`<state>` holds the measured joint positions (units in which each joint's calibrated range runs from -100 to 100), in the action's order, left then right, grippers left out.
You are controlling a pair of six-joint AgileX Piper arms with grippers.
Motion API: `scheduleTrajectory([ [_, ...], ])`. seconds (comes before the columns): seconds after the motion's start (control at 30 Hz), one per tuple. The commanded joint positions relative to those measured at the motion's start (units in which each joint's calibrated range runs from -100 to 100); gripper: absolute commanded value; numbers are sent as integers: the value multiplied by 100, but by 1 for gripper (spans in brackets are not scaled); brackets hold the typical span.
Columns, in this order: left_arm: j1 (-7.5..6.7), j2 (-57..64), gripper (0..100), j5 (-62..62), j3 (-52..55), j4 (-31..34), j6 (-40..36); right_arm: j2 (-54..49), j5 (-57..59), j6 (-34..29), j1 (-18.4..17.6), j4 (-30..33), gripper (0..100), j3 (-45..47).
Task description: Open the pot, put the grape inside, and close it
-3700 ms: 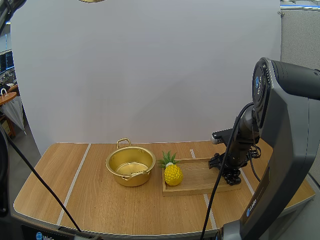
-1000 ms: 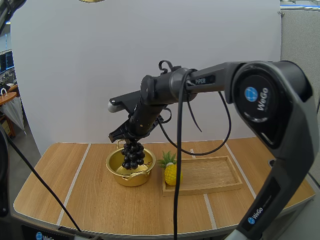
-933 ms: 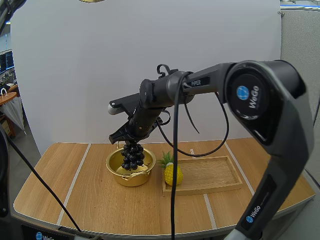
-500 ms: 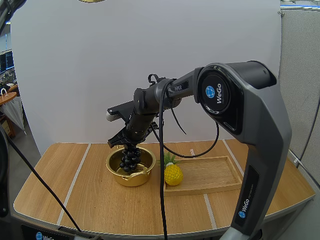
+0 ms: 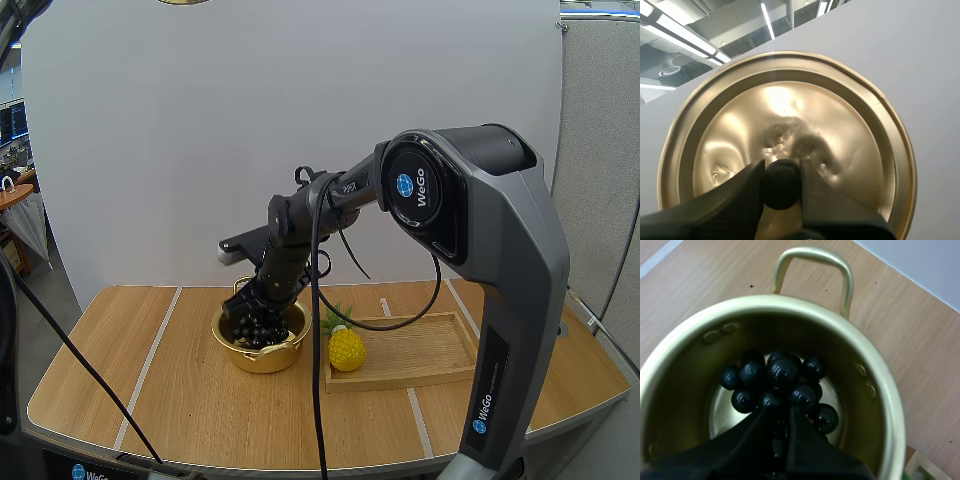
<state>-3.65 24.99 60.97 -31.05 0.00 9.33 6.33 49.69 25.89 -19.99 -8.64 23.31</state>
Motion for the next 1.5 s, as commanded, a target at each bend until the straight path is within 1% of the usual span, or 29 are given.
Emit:
scheduleTrajectory([
  [0.0,-19,15,0,-267,-52,0,-30,-32,-76,24,-8,77,0,78],
  [0.33,-19,15,0,-267,-52,0,-30,166,61,134,-8,-25,0,78],
  [0.37,-19,15,0,-267,-52,0,-30,166,57,164,-8,-65,9,78],
  [0.4,-19,15,0,-267,-52,0,-30,166,57,160,-8,-76,24,78],
  [0.47,-19,15,0,-267,-52,0,-30,166,57,160,-8,-77,60,78],
  [0.5,-19,15,0,-267,-52,0,-30,166,57,160,-8,-77,84,78],
  [0.53,-19,15,0,-267,-52,0,-30,155,57,160,-8,-77,100,78],
  [0.7,-19,15,0,-267,-52,0,-30,9,57,168,-8,-96,100,78],
  [0.97,-19,15,0,-267,-52,0,-30,-610,411,149,-8,-96,100,78],
  [1.3,-19,15,0,-267,-52,0,-30,-1901,1697,-99,-8,-96,100,95],
  [1.47,-19,15,0,-267,-52,0,-30,-2617,1719,-131,-8,-96,100,603],
])
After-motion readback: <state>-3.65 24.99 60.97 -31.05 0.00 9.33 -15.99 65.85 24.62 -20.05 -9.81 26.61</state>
